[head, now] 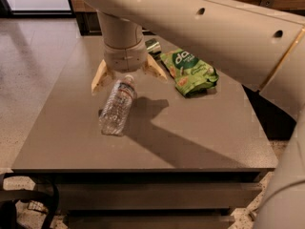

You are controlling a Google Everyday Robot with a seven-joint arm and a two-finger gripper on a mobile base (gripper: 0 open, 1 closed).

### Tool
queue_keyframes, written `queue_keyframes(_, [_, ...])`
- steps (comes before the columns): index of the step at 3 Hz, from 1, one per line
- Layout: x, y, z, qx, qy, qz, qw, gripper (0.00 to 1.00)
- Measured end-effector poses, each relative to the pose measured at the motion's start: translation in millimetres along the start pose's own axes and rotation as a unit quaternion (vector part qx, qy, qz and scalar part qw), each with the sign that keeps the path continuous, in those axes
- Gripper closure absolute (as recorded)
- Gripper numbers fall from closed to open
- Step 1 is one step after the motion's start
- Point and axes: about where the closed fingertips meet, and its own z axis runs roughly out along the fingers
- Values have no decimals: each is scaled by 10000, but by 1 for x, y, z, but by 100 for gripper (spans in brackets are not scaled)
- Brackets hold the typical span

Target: Place water bottle upright

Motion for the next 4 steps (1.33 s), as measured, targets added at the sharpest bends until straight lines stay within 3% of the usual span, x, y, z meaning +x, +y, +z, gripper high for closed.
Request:
queue_keyframes(1, [9,-2,-5,-199,-380,420,9982,0])
queue_keyframes(2, [-2,11,-5,-572,-832,552,9934,0])
queue_keyframes(3, [-2,11,-5,-561,-834,553,9934,0])
queue_keyframes(4, [-3,10,-5,-330,-676,672,9949,0])
